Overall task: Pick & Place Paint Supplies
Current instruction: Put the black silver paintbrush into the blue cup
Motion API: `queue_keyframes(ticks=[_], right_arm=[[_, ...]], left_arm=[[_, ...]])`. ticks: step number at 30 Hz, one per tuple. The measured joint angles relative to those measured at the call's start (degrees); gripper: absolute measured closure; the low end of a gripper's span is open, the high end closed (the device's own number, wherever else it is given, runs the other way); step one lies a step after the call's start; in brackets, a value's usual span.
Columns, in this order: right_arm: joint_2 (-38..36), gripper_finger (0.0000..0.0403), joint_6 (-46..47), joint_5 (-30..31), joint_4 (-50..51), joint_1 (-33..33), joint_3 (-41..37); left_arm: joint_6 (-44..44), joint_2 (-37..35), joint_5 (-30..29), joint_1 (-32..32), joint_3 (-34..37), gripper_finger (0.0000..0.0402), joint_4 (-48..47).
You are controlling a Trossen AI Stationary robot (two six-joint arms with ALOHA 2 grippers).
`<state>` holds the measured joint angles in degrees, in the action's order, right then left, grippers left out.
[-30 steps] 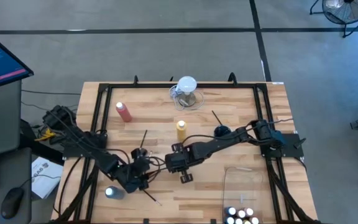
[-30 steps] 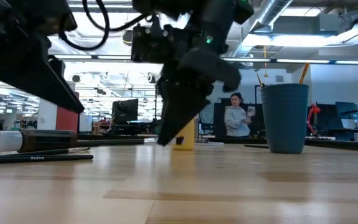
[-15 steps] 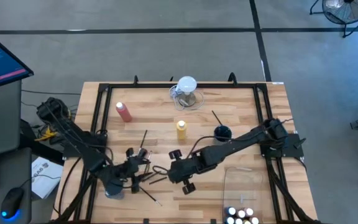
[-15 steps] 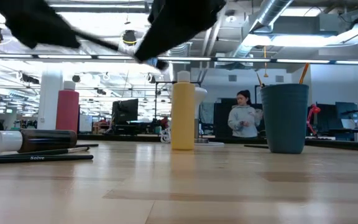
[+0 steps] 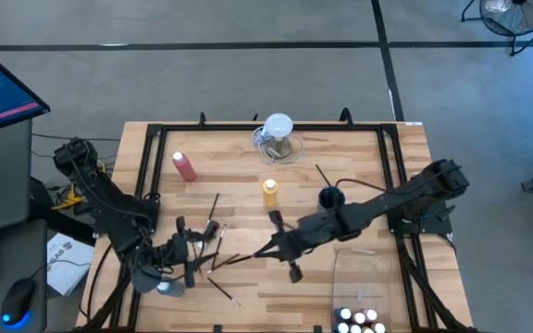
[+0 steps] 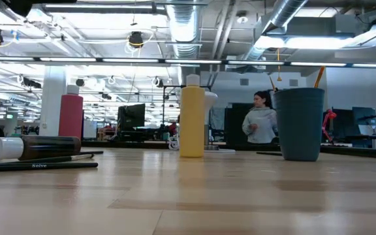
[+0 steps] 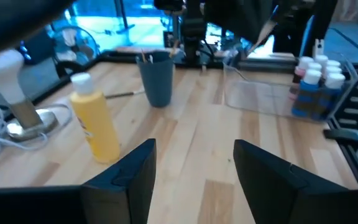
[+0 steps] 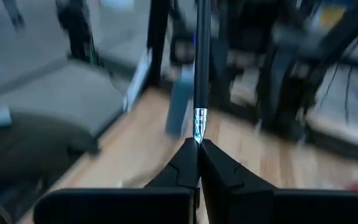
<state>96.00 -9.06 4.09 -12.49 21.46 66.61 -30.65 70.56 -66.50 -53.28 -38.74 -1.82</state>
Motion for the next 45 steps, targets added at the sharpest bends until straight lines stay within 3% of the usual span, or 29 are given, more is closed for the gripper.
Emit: queue_keyframes(ticks=[5, 10, 16, 23, 30, 35, 41, 45], right_arm=[[-2.98, 0.0403, -1.92, -3.55, -16.63, 0.74, -6.93], [-2.94, 0.0403, -2.44, -4.12, -24.50, 0.71, -8.95], [-2.94, 0.0403, -0.98, -4.11, -24.45, 0.46, -8.94], [-1.80, 0.0403, 0.84, -4.17, -27.38, 0.09, -8.83], [-0.61, 0.0403, 2.89, -4.20, -26.46, -1.48, -8.99], [-0.78, 0.0403, 3.11, -4.21, -25.46, -1.76, -8.85], [-0.76, 0.0403, 0.26, -4.07, -19.32, -1.74, -8.90], [-0.76, 0.0403, -5.60, -0.24, -12.56, -1.67, -8.90]], left_arm=[[6.89, 1.72, -2.67, 1.16, 0.00, 0.0211, 6.17], [17.59, 4.65, -0.20, 5.02, -0.02, 0.0211, 18.08], [34.42, 5.99, 10.29, 6.91, -0.02, 0.0211, 35.82], [46.83, 5.97, 21.43, 8.18, -0.02, 0.0211, 50.98], [45.24, 5.99, 29.24, 14.66, -0.02, 0.0211, 52.36], [43.68, 6.02, 32.28, 14.97, -0.02, 0.0211, 51.70], [40.75, 6.02, 29.35, 11.39, -0.02, 0.0211, 50.12], [32.68, 6.02, 21.31, 8.69, -0.02, 0.0211, 46.28]])
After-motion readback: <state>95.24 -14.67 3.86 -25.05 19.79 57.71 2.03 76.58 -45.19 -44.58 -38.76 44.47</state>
